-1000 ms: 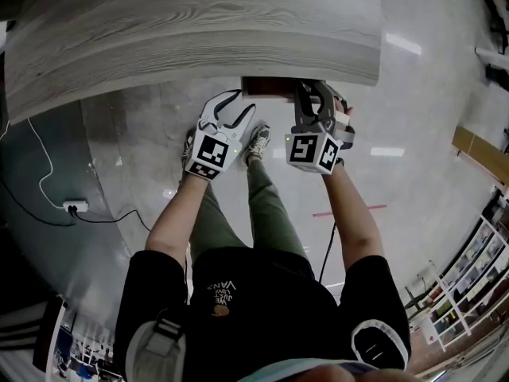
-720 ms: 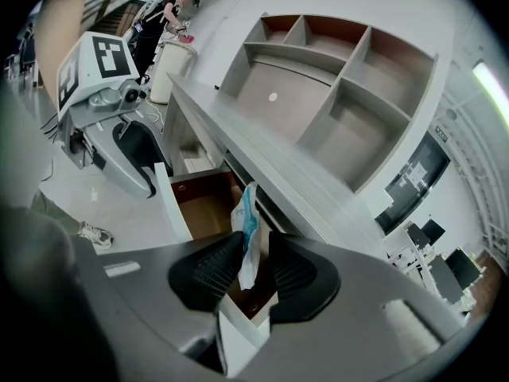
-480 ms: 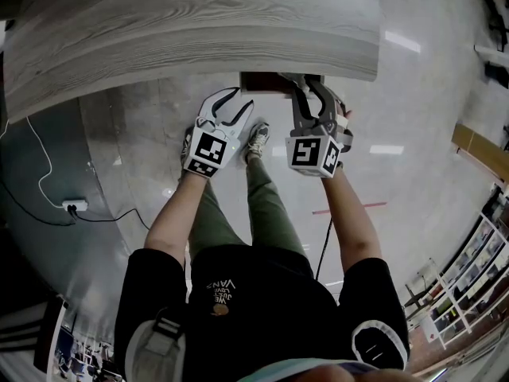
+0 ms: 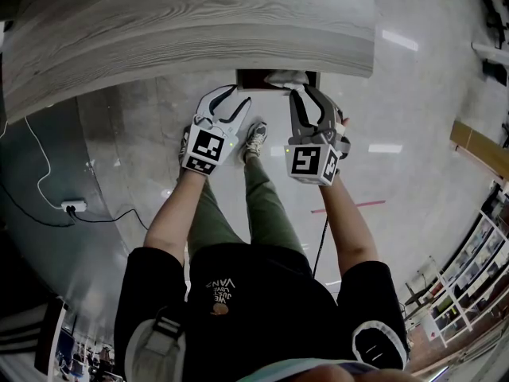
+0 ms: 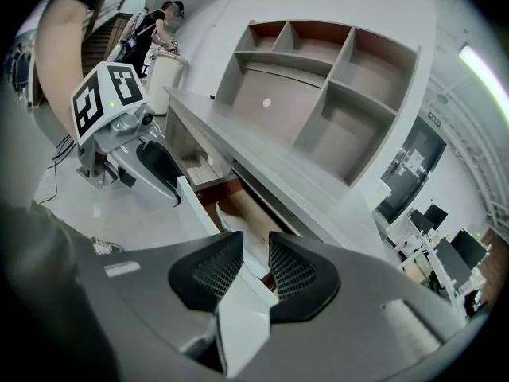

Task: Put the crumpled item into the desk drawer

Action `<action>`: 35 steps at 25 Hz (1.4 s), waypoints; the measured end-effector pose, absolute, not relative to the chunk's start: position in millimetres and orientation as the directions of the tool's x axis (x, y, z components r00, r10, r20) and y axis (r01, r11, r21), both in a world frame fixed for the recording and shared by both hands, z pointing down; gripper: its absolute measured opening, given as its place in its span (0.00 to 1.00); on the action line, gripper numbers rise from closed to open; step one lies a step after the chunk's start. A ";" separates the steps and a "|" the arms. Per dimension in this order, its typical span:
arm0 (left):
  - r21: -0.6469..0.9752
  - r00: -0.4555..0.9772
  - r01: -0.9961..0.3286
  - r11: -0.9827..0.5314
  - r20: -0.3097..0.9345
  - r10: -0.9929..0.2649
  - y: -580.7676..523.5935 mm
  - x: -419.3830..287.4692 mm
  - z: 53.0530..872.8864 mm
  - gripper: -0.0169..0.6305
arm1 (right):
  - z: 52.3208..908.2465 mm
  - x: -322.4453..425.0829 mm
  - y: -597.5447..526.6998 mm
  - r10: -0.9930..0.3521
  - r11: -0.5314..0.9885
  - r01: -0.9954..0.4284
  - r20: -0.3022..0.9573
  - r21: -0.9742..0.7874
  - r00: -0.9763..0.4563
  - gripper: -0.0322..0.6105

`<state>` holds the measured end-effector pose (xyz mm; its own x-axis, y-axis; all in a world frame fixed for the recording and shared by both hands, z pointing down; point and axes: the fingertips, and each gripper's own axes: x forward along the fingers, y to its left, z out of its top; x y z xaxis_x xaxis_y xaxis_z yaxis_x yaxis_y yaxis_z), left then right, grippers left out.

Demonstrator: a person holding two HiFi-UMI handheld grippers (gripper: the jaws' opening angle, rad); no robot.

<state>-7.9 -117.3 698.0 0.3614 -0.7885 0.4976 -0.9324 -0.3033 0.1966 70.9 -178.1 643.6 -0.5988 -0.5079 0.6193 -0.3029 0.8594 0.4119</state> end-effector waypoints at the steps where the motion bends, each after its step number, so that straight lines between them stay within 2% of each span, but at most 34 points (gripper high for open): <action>1: 0.197 0.360 -0.933 -0.301 0.498 -0.789 -117.2 -7.8 698.1 0.28 | 643.0 72.0 -178.5 -0.511 0.858 -0.307 0.618 0.412 -0.597 0.17; 19: 0.198 0.358 -0.934 -0.298 0.516 -0.778 -117.9 -8.8 693.5 0.29 | 643.4 86.1 -186.1 -0.537 0.844 -0.363 0.627 0.396 -0.565 0.17; 33: 0.158 0.400 -0.914 -0.373 0.494 -0.772 -104.4 -15.5 634.3 0.28 | 595.5 111.9 -169.8 -0.652 0.731 -0.615 0.572 0.296 -0.499 0.17; 34: 0.155 0.401 -0.914 -0.375 0.490 -0.774 -103.1 -15.6 628.0 0.28 | 590.5 113.5 -168.0 -0.660 0.721 -0.629 0.564 0.291 -0.495 0.16; 35: 0.154 0.404 -0.912 -0.379 0.485 -0.775 -101.9 -15.2 622.0 0.28 | 584.6 114.8 -166.1 -0.670 0.711 -0.643 0.553 0.285 -0.495 0.10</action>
